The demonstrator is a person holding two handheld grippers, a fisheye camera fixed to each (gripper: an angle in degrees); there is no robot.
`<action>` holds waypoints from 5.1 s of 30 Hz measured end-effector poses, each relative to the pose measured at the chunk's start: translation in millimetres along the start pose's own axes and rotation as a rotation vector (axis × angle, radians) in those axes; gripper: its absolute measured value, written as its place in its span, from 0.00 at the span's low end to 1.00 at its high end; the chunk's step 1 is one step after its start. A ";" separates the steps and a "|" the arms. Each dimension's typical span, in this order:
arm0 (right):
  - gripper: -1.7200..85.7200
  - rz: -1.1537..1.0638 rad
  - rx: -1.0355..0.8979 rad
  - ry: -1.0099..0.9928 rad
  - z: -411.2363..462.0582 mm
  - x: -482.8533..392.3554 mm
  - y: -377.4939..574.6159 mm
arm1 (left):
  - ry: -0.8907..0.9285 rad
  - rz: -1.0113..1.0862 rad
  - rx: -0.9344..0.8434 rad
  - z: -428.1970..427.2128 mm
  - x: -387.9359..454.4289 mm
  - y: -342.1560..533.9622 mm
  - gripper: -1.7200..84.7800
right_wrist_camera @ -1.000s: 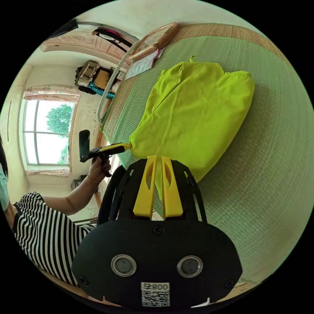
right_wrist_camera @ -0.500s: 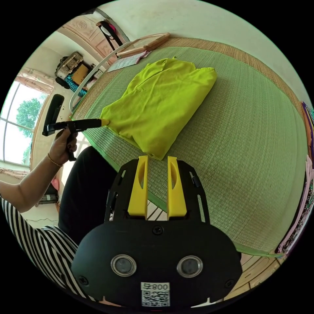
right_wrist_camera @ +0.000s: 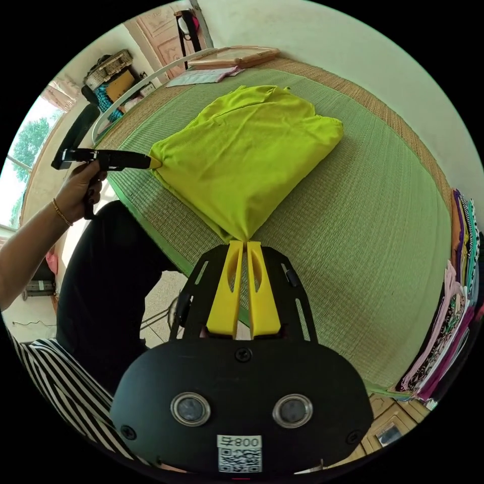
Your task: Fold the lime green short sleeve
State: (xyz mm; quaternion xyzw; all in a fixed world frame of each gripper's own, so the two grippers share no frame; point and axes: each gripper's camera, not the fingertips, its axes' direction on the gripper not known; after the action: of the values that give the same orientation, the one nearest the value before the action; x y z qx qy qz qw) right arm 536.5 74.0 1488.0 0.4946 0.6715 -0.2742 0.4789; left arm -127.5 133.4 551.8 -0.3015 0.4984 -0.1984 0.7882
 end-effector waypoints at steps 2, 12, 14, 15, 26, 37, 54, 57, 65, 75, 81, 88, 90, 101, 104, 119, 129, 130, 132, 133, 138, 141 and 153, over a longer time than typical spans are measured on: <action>0.03 -0.061 -0.021 0.069 1.1 -28.2 -0.8 | 0.030 -0.020 0.000 11.1 -3.0 0.0 0.02; 0.03 -0.342 -0.026 0.329 0.1 -131.3 9.3 | 0.030 -0.035 -0.002 55.4 5.6 6.7 0.02; 0.03 -0.403 -0.017 0.390 0.9 -150.8 14.4 | -0.005 -0.025 -0.001 64.8 14.5 11.3 0.02; 0.03 -0.412 -0.013 0.399 0.6 -154.4 15.6 | -0.017 -0.021 0.004 66.5 17.2 13.2 0.02; 0.04 -0.435 0.020 0.429 -10.3 -179.5 26.1 | 0.113 0.323 -0.017 156.5 154.7 26.9 0.02; 0.04 -0.355 0.039 0.302 -26.4 -140.8 37.5 | 0.026 0.355 -0.164 242.8 176.7 51.9 0.03; 0.02 -0.056 0.031 -0.187 -34.3 45.4 56.8 | -0.082 0.564 -0.239 295.0 226.6 116.1 0.11; 0.03 0.027 0.026 -0.305 -29.7 87.5 63.1 | -0.211 0.643 -0.237 302.5 239.8 126.3 0.09; 0.14 0.385 0.082 -0.856 5.1 231.1 94.3 | -0.236 0.643 -0.209 287.7 227.3 143.0 0.04; 0.14 0.502 0.059 -1.056 40.7 287.9 89.2 | -0.208 0.637 -0.171 235.5 197.6 148.0 0.04; 0.09 0.538 0.052 -1.116 56.1 308.6 88.6 | -0.142 0.585 -0.158 191.6 158.9 138.6 0.04; 0.06 0.524 0.054 -1.112 46.1 322.8 89.0 | 0.190 0.248 -0.078 106.6 48.6 123.0 0.04; 0.05 0.516 0.045 -1.113 42.1 323.6 86.4 | 0.332 0.132 -0.047 85.6 10.6 122.6 0.04; 0.05 0.429 0.095 -1.180 -10.3 322.5 52.1 | 0.907 -0.477 0.203 8.0 -167.5 150.6 0.12; 0.05 0.408 0.113 -1.178 -24.4 320.2 41.5 | 0.881 -0.517 0.217 -11.1 -187.3 142.1 0.14; 0.05 0.384 0.162 -1.201 -63.5 312.1 15.2 | 0.980 -0.743 0.348 -55.9 -273.1 125.0 0.16; 0.05 0.407 0.177 -1.204 -80.8 317.6 17.1 | 0.921 -0.772 0.346 -46.2 -293.3 118.7 0.10; 0.05 0.414 0.179 -1.207 -82.3 318.3 18.0 | 0.923 -0.771 0.347 -42.2 -293.5 118.3 0.08; 0.05 0.424 0.183 -1.212 -85.1 319.7 18.9 | 0.925 -0.764 0.345 -35.4 -292.9 117.9 0.06; 0.05 0.428 0.185 -1.210 -87.8 320.6 19.1 | 0.932 -0.758 0.344 -31.1 -291.4 118.0 0.06; 0.05 0.434 0.199 -1.201 -103.8 328.0 21.7 | 0.936 -0.700 0.355 -18.8 -276.6 119.7 0.04; 0.05 0.446 0.197 -1.183 -114.0 336.1 30.1 | 0.933 -0.651 0.344 -8.6 -261.3 123.5 0.04; 0.05 0.556 0.176 -1.214 -137.5 355.1 116.6 | 0.944 -0.552 0.232 88.5 -193.3 168.1 0.04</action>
State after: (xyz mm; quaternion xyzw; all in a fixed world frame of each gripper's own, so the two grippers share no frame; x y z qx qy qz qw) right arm 575.0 374.4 1229.4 0.4445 0.1059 -0.4236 0.7822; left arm -127.4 400.8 595.9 -0.2104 0.6747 -0.5645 0.4265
